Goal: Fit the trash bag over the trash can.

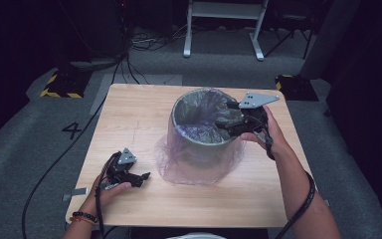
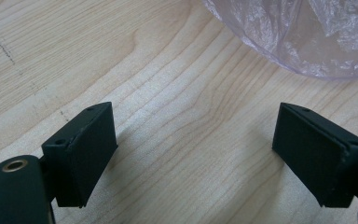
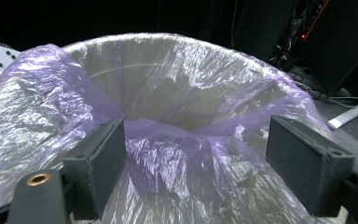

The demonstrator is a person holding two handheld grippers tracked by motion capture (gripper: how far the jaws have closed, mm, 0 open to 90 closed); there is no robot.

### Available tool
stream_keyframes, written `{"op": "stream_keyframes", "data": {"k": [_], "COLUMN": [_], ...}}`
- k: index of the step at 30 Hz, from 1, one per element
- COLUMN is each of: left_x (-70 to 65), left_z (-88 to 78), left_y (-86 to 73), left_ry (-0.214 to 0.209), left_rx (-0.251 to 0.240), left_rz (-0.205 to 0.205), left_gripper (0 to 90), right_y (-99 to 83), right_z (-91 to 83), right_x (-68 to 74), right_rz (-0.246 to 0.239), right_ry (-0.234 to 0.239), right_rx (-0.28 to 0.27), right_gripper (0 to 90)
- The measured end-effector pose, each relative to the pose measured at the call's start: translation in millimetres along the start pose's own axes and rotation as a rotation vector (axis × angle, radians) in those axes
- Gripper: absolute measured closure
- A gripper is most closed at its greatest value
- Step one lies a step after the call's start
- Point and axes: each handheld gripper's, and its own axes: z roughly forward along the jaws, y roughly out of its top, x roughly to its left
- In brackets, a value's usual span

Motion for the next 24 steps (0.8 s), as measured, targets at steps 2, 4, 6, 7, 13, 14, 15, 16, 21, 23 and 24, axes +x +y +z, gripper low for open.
{"op": "stream_keyframes", "data": {"k": [2, 4, 6, 7, 13, 14, 15, 16, 21, 23, 24], "left_x": [-0.1, -0.2, -0.2, -0.2, -0.2, -0.2, 0.0, -0.2, 0.0, -0.2, -0.2], "left_z": [0.0, 0.0, 0.0, 0.1, 0.1, 0.1, 0.0, 0.0, 0.0, 0.1, 0.1], "left_y": [0.0, 0.0, -0.1, -0.1, -0.1, -0.1, 0.0, -0.1, 0.0, -0.1, -0.1], "left_ry": [0.0, 0.0, 0.0, 0.0, -0.001, 0.0, 0.001, 0.0, 0.001, -0.001, -0.001], "left_rx": [0.0, 0.0, 0.0, 0.0, -0.001, 0.0, 0.0, 0.0, 0.0, -0.001, -0.001], "left_rz": [-0.001, -0.003, -0.003, -0.003, -0.003, -0.003, -0.001, -0.003, -0.001, -0.003, -0.003], "left_gripper": [13.2, 13.2, 13.2, 13.2, 13.2, 13.2, 13.2, 13.2, 13.2, 13.2, 13.2], "right_y": [0.4, 0.4, 1.3, 2.0, 6.1, 6.6, 7.2, 7.5, 8.7, 8.8, 8.8], "right_z": [4.0, 5.4, 6.9, 7.8, 14.9, 15.6, 16.3, 17.3, 22.5, 23.9, 24.6], "right_x": [1.1, 1.4, 1.7, 1.7, 2.3, 2.6, 3.0, 3.3, 2.6, 1.3, 0.4], "right_rz": [0.004, 0.002, 0.012, 0.012, 0.027, 0.027, 0.027, 0.026, 0.04, 0.057, 0.065], "right_ry": [0.011, 0.014, 0.02, 0.022, 0.027, 0.031, 0.03, 0.03, -0.001, 0.003, 0.006], "right_rx": [0.01, 0.011, 0.008, 0.009, 0.042, 0.041, 0.045, 0.048, 0.071, 0.075, 0.082], "right_gripper": [20.0, 19.8, 20.0, 20.0, 20.5, 20.5, 20.5, 20.5, 24.4, 24.8, 24.2]}}
